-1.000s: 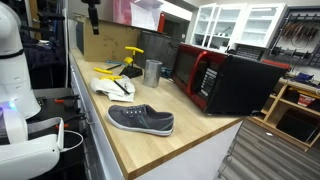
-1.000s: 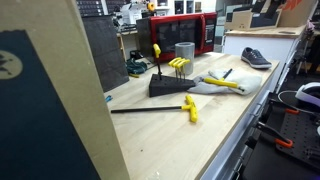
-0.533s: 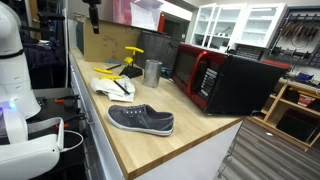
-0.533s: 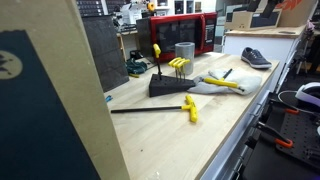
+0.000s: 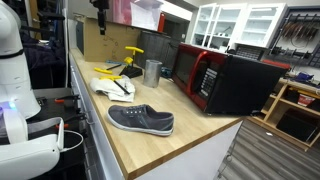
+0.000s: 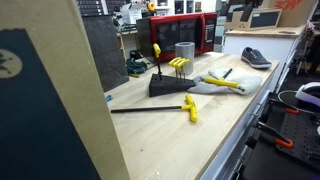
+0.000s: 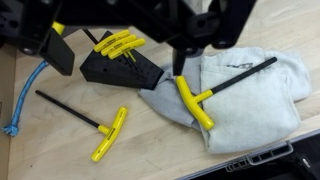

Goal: Remove one black object furthest from you from the black stand

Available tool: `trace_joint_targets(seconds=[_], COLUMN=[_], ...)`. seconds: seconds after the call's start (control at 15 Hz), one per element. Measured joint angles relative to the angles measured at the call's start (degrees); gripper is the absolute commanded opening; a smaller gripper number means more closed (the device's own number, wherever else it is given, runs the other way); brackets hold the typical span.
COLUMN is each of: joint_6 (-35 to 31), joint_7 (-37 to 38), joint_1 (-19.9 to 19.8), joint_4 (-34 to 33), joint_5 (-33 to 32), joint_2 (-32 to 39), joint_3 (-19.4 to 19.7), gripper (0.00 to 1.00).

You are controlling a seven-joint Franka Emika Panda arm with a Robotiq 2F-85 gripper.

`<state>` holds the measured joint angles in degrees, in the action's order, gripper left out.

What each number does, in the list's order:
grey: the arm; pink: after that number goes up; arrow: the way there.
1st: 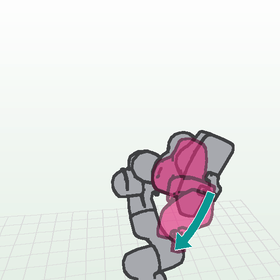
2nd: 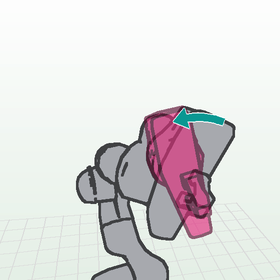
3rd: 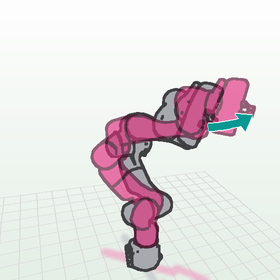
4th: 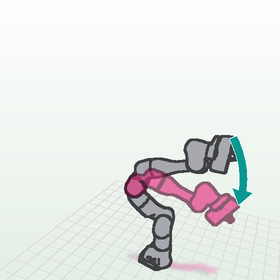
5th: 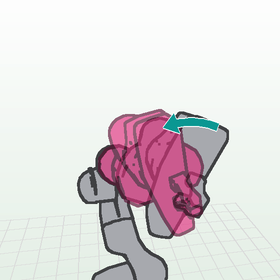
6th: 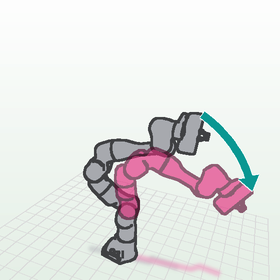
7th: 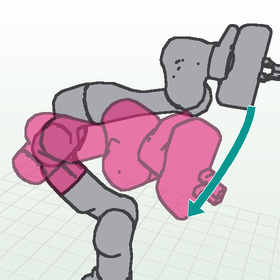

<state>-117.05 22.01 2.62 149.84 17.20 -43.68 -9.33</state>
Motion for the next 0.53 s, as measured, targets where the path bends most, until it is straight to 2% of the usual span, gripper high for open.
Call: trace_joint_targets(seconds=[0.53], joint_6=[-3.65], joint_7=[5.15], joint_1=[-0.01], joint_4=[-13.15], joint_5=[-0.05], joint_2=[19.03], joint_3=[-1.17], gripper=[1.0])
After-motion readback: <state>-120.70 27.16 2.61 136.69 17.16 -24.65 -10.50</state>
